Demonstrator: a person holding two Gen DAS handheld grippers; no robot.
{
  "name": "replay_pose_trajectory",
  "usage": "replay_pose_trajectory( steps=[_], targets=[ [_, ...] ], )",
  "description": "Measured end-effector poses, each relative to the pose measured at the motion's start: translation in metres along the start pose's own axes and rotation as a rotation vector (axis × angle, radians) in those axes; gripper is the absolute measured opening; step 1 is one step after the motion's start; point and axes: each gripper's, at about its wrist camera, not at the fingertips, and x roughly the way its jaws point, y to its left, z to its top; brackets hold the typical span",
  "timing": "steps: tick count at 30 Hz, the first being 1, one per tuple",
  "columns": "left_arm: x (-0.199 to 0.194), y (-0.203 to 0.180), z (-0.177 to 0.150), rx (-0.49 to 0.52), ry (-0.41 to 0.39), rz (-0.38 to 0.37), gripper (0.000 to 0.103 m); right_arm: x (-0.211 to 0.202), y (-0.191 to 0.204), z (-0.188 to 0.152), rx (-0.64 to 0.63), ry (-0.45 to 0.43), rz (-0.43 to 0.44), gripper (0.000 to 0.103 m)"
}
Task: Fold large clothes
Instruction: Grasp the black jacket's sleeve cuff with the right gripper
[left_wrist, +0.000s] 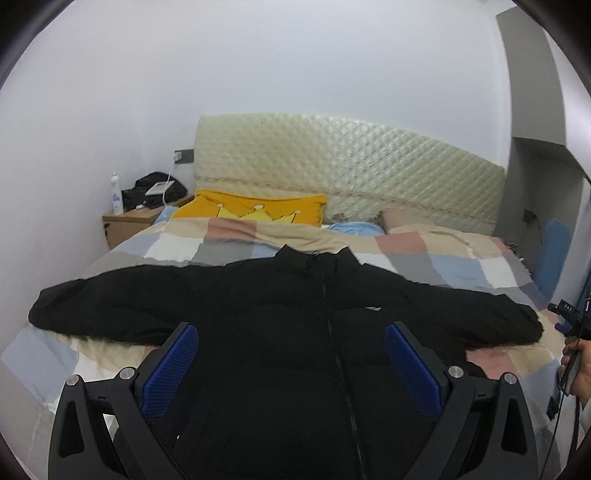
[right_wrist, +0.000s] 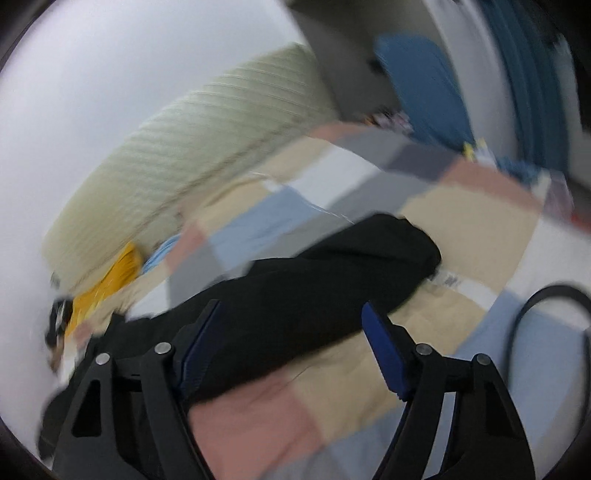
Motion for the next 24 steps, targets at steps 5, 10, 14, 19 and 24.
replay_pose_trajectory(
  steps=[5,10,14,19,24],
  targets=[
    [0.040,-0.006,-0.005,0.011,0.064,0.055,0.102,0.072,-0.060,0.005,0.226,0.054,-0.053,0.069],
    [0.065,-0.009,-0.016,0.020,0.113,0.083,0.102,0.122,-0.112,0.001,0.450,0.079,-0.040,0.080],
    [0.078,-0.011,-0.023,0.048,0.135,0.108,0.102,0.141,-0.120,0.009,0.464,0.008,-0.037,0.085],
    [0.087,-0.012,-0.027,0.059,0.156,0.124,0.102,0.148,-0.098,0.024,0.304,-0.068,-0.071,0.046],
    [0.089,-0.011,-0.032,0.069,0.158,0.120,0.102,0.141,-0.100,0.037,0.260,-0.123,-0.085,0.013]
  ],
)
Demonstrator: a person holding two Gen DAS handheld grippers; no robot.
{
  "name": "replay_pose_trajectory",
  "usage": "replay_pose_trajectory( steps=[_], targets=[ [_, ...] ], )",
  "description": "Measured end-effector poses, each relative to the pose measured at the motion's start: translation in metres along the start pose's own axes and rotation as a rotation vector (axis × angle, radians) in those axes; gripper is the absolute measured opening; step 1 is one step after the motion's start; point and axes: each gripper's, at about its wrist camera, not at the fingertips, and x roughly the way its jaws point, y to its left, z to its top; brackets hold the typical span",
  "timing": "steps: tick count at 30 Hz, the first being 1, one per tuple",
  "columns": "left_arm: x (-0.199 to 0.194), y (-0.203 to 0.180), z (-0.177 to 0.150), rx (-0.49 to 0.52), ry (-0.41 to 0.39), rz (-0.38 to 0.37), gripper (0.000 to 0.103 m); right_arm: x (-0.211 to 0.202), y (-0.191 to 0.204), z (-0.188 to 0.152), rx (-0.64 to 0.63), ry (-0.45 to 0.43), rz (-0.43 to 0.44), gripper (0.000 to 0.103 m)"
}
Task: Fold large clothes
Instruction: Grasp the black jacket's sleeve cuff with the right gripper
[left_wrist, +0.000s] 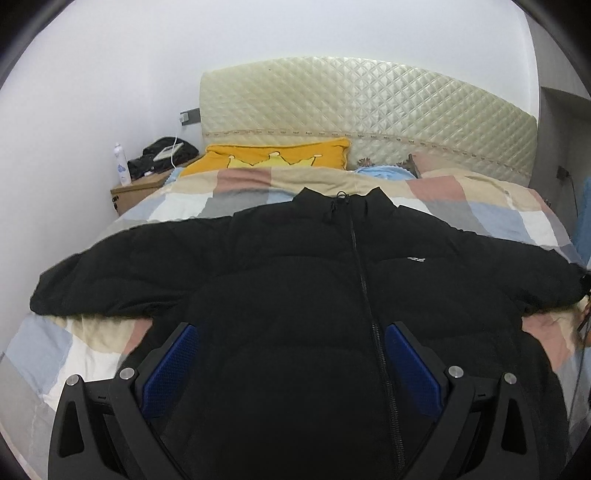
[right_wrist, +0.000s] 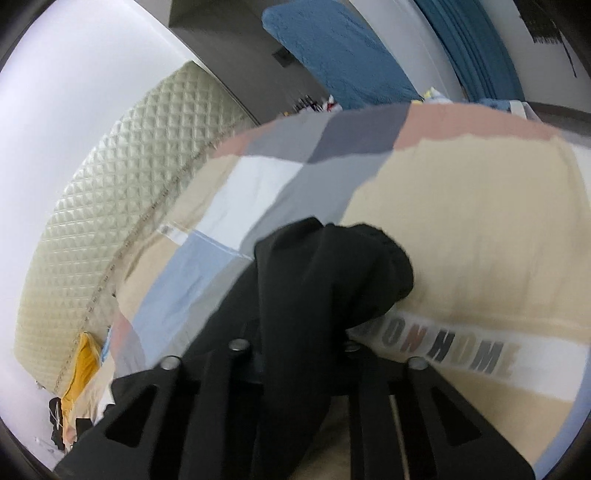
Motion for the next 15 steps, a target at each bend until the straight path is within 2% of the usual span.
replay_pose_trajectory(
  steps=[2,4,8,10,12,13,15],
  targets=[
    [-0.004,0.005,-0.002,0.024,-0.065,0.072,0.102,-0.006,0.003,0.006,-0.011,-0.027,-0.007,0.010],
    [-0.006,0.016,-0.004,0.014,-0.088,0.108,0.102,-0.022,-0.001,0.009,0.001,-0.071,-0.020,0.009],
    [-0.006,0.044,-0.005,-0.044,-0.038,0.080,0.102,-0.037,-0.003,0.014,0.021,-0.092,-0.024,0.009],
    [-0.010,0.050,-0.006,-0.037,-0.048,0.091,0.102,-0.050,0.002,0.019,0.032,-0.102,-0.021,0.009],
    [-0.021,0.053,-0.006,-0.010,-0.093,0.137,0.102,-0.062,0.011,0.025,0.033,-0.110,-0.015,0.009],
    [-0.030,0.053,-0.005,0.013,-0.133,0.187,0.102,-0.072,0.020,0.032,0.025,-0.113,-0.007,0.009],
    [-0.045,0.055,-0.003,0.032,-0.182,0.221,0.102,-0.091,0.035,0.042,0.007,-0.130,0.009,0.009]
  ],
)
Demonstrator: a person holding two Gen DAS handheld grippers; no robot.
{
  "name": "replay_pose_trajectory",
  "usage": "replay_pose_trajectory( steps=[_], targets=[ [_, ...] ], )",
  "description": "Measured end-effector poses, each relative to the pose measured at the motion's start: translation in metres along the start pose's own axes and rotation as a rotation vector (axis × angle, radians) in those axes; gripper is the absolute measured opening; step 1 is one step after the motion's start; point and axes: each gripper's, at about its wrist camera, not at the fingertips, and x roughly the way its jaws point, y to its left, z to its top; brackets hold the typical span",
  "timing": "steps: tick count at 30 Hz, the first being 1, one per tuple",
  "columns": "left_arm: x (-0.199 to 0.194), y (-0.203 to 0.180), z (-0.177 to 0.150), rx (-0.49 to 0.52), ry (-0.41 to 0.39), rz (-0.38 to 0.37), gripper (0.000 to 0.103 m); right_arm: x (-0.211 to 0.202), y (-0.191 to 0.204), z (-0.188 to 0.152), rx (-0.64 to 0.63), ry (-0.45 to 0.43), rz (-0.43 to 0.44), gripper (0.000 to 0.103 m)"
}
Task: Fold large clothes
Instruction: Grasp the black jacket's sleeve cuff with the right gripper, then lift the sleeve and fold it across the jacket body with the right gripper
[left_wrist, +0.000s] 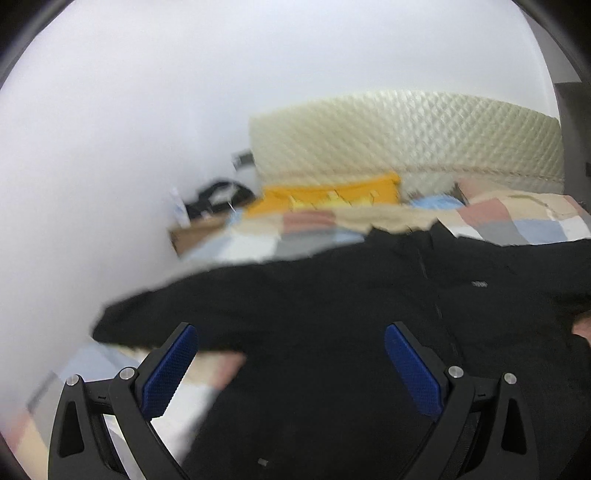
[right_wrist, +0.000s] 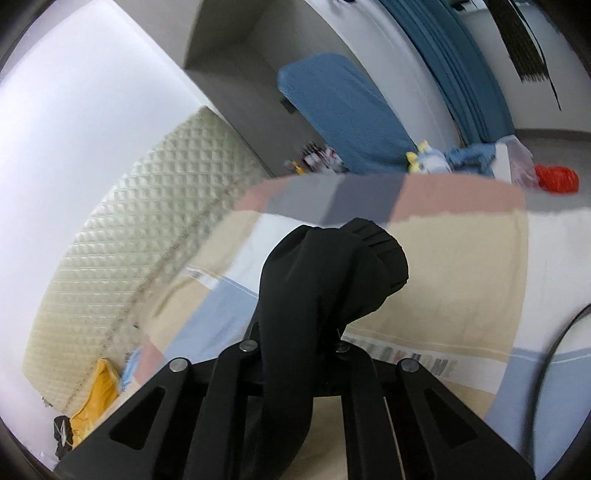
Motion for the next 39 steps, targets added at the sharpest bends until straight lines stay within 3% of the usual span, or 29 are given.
replay_pose_trajectory(
  steps=[3,6,9,13,19,23,29,39],
  targets=[
    [-0.014,0.015,0.004,-0.025,-0.035,-0.043,0.102,-0.028,0.028,0.016,-0.050,-0.022,0.020,0.009],
    [-0.016,0.026,0.001,-0.039,0.002,-0.106,0.102,-0.064,0.066,0.032,-0.110,-0.055,0.047,0.009],
    [-0.016,0.038,-0.004,-0.053,0.040,-0.117,0.102,-0.098,0.107,0.039,-0.173,-0.086,0.080,0.009],
    [-0.017,0.051,-0.008,-0.078,0.079,-0.171,0.102,-0.140,0.160,0.040,-0.262,-0.112,0.117,0.009],
    [-0.020,0.065,-0.013,-0.101,0.066,-0.217,0.102,-0.187,0.233,0.024,-0.404,-0.133,0.138,0.009],
    [-0.015,0.066,-0.010,-0.086,0.066,-0.222,0.102,-0.210,0.281,-0.001,-0.506,-0.149,0.159,0.009],
    [-0.009,0.085,-0.008,-0.148,0.082,-0.243,0.102,-0.229,0.347,-0.048,-0.618,-0.152,0.204,0.009],
    [0.004,0.112,-0.010,-0.195,0.090,-0.210,0.102,-0.233,0.428,-0.159,-0.650,-0.030,0.419,0.009]
  ],
)
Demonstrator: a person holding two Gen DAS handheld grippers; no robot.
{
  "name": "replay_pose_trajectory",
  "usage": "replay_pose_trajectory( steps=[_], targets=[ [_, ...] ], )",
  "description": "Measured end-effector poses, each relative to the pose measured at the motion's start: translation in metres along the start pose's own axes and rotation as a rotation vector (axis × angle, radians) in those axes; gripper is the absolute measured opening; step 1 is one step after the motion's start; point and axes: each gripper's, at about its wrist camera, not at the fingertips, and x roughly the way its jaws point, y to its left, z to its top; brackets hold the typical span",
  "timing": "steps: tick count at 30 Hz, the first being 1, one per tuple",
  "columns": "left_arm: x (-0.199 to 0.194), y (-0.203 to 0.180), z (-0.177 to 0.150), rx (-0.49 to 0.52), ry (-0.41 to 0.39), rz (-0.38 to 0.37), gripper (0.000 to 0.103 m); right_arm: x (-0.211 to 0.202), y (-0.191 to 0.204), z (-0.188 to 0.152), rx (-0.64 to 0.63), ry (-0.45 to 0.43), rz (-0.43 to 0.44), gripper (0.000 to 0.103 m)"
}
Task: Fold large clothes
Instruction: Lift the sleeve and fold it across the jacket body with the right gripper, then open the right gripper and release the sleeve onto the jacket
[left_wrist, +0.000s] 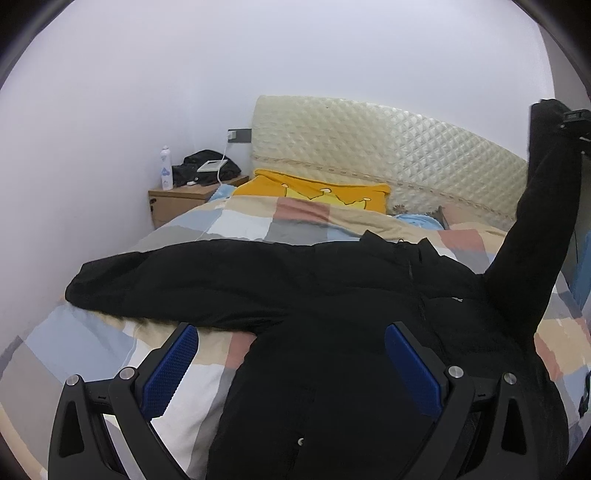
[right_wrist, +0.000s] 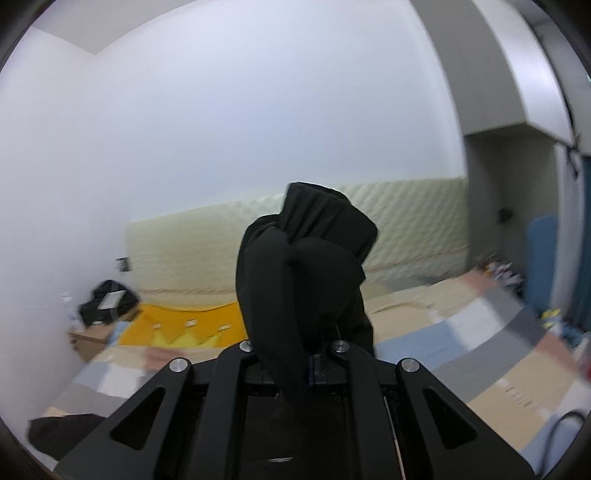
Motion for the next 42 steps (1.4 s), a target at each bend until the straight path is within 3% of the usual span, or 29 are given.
replay_pose_trajectory(
  steps=[13,18,24,31,42],
  targets=[
    [0.017,0.030,0.003,-0.065,0.022,0.001,0.102,0.054,0.120,-0.116,-0.048,0.120,0.235,0.009],
    [0.026,0.031,0.001,-0.071,0.058,-0.014,0.102,0.079,0.145,-0.173,-0.031,0.206,0.311,0.009],
    [0.033,0.031,-0.003,-0.065,0.064,-0.002,0.102,0.108,0.174,-0.240,-0.027,0.309,0.343,0.009],
    [0.047,0.050,-0.006,-0.108,0.076,0.072,0.102,0.132,0.194,-0.304,-0.104,0.400,0.323,0.011],
    [0.062,0.049,-0.011,-0.081,0.104,0.085,0.102,0.148,0.202,-0.335,-0.185,0.473,0.283,0.021]
  ],
)
